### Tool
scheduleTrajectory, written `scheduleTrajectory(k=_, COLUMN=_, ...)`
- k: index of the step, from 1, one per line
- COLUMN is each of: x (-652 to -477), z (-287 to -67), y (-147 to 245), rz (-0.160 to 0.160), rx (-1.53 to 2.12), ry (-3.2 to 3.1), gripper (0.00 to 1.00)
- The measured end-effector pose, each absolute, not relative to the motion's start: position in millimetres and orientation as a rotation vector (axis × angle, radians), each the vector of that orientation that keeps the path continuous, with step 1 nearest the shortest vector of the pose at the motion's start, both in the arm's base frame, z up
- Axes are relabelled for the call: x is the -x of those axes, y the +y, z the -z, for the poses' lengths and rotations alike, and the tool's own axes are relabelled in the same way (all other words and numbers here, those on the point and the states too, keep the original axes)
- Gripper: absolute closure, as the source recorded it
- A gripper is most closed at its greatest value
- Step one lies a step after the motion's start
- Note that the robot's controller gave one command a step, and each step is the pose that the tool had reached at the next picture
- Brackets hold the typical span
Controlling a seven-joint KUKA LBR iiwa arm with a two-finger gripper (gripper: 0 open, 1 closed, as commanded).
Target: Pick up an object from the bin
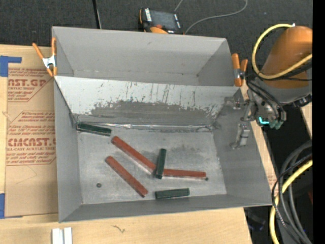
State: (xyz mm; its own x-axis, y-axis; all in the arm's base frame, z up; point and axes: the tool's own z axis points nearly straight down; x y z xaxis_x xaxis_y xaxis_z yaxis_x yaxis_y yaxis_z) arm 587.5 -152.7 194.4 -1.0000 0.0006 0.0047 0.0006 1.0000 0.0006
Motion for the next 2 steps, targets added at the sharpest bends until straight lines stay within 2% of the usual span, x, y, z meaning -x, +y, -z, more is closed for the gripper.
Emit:
scheduleTrajectory(k=1, x=-586.9, z=-191, y=-81, rz=0.006, rx=0.093, ry=-3.141, gripper=0.0)
scheduleTrajectory(k=2, x=-530.4, z=-66, y=-59, rz=0.002, rx=-0.038, ry=-3.133, gripper=0.0)
